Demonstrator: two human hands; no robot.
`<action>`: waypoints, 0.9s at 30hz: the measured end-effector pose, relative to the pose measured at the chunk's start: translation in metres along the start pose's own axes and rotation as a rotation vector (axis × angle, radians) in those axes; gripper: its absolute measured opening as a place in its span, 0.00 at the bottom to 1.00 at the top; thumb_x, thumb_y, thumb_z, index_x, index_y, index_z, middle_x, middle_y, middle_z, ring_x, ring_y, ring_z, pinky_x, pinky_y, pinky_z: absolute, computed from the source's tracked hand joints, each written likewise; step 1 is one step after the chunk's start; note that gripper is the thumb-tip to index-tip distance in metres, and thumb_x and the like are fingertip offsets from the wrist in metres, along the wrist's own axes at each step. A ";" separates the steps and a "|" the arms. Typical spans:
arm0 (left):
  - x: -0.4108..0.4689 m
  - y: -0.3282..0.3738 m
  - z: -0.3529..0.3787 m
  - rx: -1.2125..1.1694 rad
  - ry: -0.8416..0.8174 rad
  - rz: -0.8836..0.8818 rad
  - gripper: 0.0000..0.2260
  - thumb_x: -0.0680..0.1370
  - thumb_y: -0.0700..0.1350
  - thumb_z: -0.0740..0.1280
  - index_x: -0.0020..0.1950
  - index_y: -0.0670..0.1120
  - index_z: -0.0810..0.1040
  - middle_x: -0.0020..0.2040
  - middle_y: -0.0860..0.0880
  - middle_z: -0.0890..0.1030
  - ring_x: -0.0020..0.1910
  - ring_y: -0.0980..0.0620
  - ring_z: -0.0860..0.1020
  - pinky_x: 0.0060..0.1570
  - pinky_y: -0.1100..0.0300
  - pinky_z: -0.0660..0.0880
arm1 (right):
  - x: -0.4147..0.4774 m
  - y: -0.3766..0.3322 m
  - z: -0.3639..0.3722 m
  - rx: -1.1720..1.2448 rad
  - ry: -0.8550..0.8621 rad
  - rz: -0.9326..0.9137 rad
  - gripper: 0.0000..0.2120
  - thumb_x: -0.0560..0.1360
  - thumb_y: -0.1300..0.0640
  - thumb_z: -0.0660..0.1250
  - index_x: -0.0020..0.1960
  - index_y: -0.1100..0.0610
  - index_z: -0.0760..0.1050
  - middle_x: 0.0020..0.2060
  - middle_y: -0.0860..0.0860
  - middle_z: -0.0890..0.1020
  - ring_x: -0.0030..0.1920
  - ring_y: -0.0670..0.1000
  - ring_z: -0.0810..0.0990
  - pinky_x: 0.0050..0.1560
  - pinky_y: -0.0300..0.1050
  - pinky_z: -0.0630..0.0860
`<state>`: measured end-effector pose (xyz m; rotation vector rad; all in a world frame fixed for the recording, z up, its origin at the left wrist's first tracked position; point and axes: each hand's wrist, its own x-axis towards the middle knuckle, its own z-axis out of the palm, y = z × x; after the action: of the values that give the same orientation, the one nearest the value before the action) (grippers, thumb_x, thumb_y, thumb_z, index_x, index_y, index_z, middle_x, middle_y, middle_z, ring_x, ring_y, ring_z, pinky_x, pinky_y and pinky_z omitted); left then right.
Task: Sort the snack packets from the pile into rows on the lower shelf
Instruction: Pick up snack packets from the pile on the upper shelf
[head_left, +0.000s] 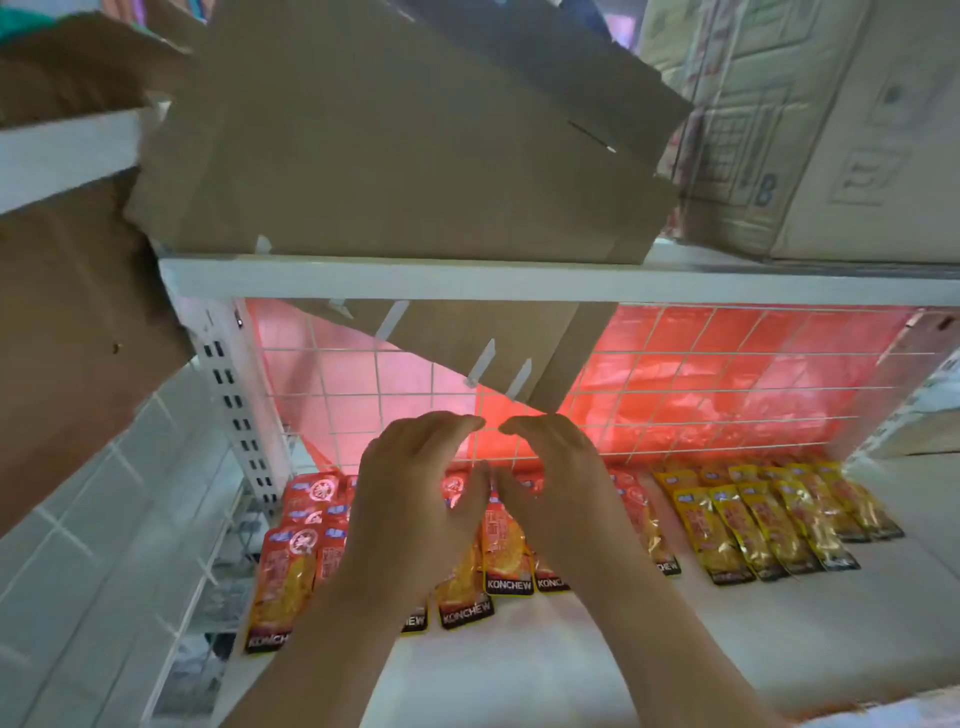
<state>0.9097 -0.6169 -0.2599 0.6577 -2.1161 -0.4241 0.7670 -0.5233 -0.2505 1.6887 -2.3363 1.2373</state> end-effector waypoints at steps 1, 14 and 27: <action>0.009 0.012 -0.001 -0.037 0.015 0.026 0.18 0.75 0.48 0.71 0.65 0.50 0.82 0.59 0.54 0.83 0.58 0.52 0.77 0.59 0.52 0.77 | 0.002 -0.001 -0.016 0.021 0.042 -0.028 0.19 0.73 0.52 0.70 0.63 0.48 0.78 0.57 0.43 0.79 0.60 0.49 0.77 0.60 0.46 0.74; 0.094 0.199 0.007 -0.307 -0.012 0.302 0.16 0.76 0.50 0.70 0.63 0.52 0.83 0.56 0.59 0.83 0.56 0.57 0.79 0.58 0.61 0.73 | -0.030 0.013 -0.242 -0.116 0.402 -0.111 0.16 0.74 0.45 0.68 0.62 0.41 0.75 0.55 0.33 0.76 0.60 0.41 0.76 0.57 0.36 0.70; 0.082 0.487 0.095 -0.552 -0.163 0.604 0.17 0.75 0.55 0.68 0.64 0.61 0.82 0.55 0.63 0.82 0.56 0.64 0.79 0.56 0.67 0.73 | -0.190 0.076 -0.507 -0.334 0.669 -0.014 0.16 0.72 0.44 0.67 0.60 0.42 0.77 0.55 0.37 0.78 0.58 0.39 0.77 0.54 0.30 0.70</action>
<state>0.6452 -0.2681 -0.0122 -0.3373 -2.0834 -0.6878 0.5719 -0.0640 -0.0274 0.9836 -1.9642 1.0992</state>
